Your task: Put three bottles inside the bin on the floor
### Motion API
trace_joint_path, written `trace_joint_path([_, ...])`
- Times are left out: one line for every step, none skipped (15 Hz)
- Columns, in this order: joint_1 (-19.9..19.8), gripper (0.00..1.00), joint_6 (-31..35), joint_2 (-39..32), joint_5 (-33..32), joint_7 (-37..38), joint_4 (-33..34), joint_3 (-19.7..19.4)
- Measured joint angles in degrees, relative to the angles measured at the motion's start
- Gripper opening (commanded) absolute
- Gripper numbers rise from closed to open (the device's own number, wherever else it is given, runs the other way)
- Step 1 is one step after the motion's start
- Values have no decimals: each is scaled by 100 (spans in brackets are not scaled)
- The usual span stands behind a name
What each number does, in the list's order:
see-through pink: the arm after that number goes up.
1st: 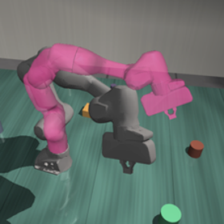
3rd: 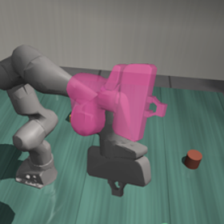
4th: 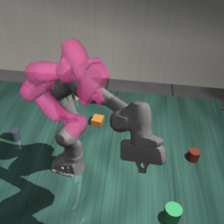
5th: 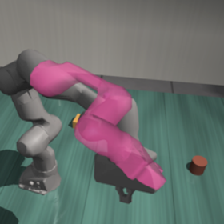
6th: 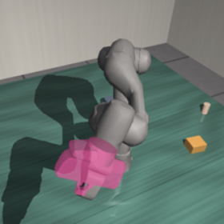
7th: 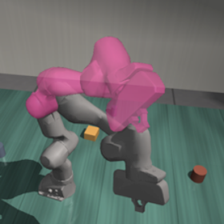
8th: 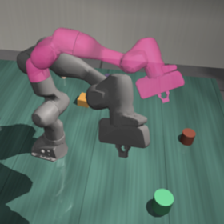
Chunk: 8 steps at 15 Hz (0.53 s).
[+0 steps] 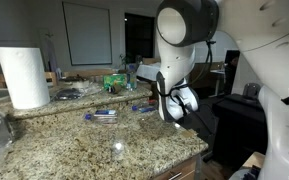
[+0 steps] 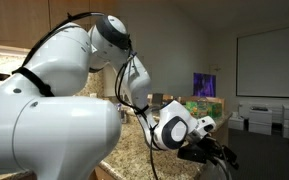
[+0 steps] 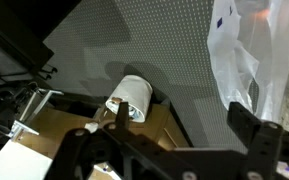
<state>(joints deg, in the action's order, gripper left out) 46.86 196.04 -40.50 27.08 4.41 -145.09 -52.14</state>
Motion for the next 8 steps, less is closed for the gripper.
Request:
trace_joint_path([-8,100,-231,74,0,0,8,-37])
trace_joint_path([2,100,-561,200,-25,0,44,-113])
trace_joint_path([24,100,-942,371,-103,1,110,-230])
trace_joint_path([72,100,-1345,568,-242,10,206,-396])
trace_joint_path([124,100,-1788,785,-455,28,338,-585])
trace_joint_path([157,100,-2259,1027,-726,63,501,-760])
trace_joint_path([155,100,-2723,1272,-1007,112,682,-873])
trace_joint_path([132,100,-3193,1523,-1299,188,878,-922])
